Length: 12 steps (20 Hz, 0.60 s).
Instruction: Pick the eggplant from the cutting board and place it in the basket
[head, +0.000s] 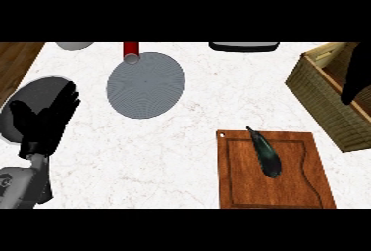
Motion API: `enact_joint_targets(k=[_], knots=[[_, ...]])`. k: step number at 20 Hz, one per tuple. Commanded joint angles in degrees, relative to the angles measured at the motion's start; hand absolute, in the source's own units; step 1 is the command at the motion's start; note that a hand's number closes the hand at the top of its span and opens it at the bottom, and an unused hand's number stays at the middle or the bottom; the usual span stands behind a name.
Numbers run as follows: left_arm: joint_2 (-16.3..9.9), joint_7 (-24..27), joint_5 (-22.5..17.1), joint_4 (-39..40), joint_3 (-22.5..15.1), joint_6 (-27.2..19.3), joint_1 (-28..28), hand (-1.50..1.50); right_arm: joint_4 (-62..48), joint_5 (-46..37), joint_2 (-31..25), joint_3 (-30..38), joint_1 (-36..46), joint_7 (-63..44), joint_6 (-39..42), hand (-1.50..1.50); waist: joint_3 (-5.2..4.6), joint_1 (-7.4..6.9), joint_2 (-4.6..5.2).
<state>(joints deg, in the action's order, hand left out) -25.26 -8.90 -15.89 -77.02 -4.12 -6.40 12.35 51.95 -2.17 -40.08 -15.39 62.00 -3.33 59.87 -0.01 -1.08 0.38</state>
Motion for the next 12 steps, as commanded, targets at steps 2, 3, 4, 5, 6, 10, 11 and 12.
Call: enact_joint_targets(k=[2, 3, 4, 5, 6, 10, 11, 12], knots=[[-0.5, 1.5, 0.4, -1.2, 1.3, 1.3, -3.0, 0.0, -0.7, 0.9, -2.7, 2.5, -4.7, 6.0, 5.5, -1.5, 0.04, 0.65, -0.35], [1.1, -2.6, 0.9, -2.2, 0.5, -1.2, 0.3, 0.0, -3.3, -0.4, -2.4, 3.0, -3.0, 7.7, 4.7, -1.5, 0.06, 0.29, -0.15], [0.9, 2.7, 1.2, 1.5, 1.2, 1.1, -1.4, 0.0, -2.6, 1.6, -3.5, 5.3, -3.3, 7.1, 4.0, -1.5, 0.02, 0.75, -0.21], [0.9, -5.0, 1.1, -4.6, 0.2, -1.7, 1.3, 0.0, -1.7, -1.3, -2.8, 3.9, -7.5, 10.6, 0.2, -1.5, 0.12, 0.42, -0.18], [0.7, 0.6, 0.3, 0.6, 2.3, 1.1, -0.7, 0.0, -1.8, -0.5, -3.0, 5.3, -7.7, 10.4, 0.2, -1.5, 0.04, 0.68, -0.16], [0.1, -1.7, 1.2, -2.7, 2.6, 1.0, -1.4, 0.0, 1.1, -3.8, -2.6, 4.5, -14.0, 16.0, -2.4, -1.5, 0.06, 0.59, -0.26], [0.8, -1.2, 1.0, -0.5, 2.4, 1.7, -0.7, 0.0, 2.4, -4.8, -2.8, 3.6, -16.9, 17.8, -2.8, -1.5, 0.06, 0.88, -0.22], [4.6, -1.9, 4.6, -1.2, -0.7, -3.0, 1.5, 0.0, 2.7, -5.8, -1.2, 3.3, -16.1, 17.5, -4.5, -1.5, 0.06, 0.9, -0.19]])
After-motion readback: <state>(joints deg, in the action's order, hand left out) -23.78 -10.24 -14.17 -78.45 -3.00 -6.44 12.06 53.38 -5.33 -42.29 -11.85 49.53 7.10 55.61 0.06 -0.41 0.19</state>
